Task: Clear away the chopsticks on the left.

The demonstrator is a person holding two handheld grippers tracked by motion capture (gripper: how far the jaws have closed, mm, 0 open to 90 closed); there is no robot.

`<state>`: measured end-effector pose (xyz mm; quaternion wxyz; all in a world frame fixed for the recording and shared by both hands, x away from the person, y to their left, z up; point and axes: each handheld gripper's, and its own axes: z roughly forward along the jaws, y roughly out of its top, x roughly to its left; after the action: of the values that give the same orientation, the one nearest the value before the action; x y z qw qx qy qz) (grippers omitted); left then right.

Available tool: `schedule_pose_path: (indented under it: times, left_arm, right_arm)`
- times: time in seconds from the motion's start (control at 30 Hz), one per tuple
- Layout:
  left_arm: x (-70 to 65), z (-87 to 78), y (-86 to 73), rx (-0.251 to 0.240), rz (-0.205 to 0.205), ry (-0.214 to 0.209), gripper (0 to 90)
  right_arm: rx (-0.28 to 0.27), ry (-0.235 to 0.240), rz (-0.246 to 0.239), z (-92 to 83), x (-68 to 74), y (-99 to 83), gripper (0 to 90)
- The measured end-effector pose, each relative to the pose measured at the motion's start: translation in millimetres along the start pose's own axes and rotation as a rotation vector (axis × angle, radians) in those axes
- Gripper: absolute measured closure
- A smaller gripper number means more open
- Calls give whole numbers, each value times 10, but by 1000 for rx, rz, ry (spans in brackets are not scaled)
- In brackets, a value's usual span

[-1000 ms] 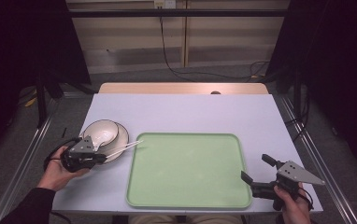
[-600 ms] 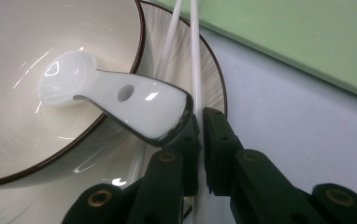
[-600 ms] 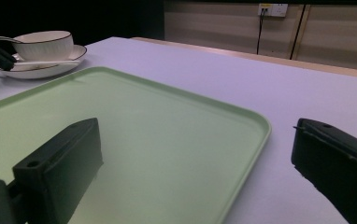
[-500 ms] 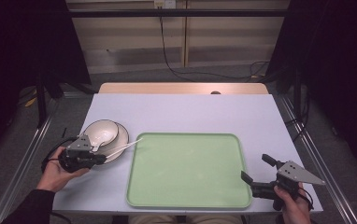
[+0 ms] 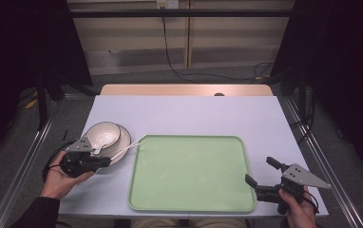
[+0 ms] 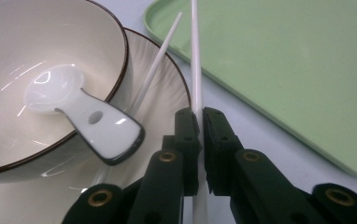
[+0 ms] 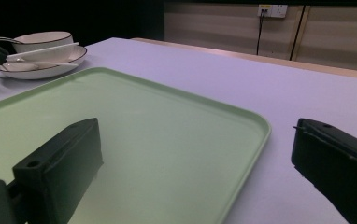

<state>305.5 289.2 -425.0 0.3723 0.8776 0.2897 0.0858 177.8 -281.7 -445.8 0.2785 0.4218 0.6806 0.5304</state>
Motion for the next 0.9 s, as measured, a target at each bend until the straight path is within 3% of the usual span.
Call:
schedule_pose_path:
  times: [0.2,0.3,0.43,0.77,0.9]
  left_arm:
    - [-97,-10,-6,-32,-33,4,852]
    - [-156,3,-2,-22,-51,10,852]
    - [-228,12,-3,-40,-55,3,852]
    - [-432,-8,-23,-57,-102,48,852]
    - [-513,-7,-27,-76,-120,46,852]
  right_arm:
    - [-2,0,-3,0,0,1,14]
    - [-5,-2,-2,1,4,1,14]
    - [-4,0,-4,-2,5,3,14]
    - [-6,2,-4,-1,7,3,14]
    - [-7,3,-8,-4,3,3,14]
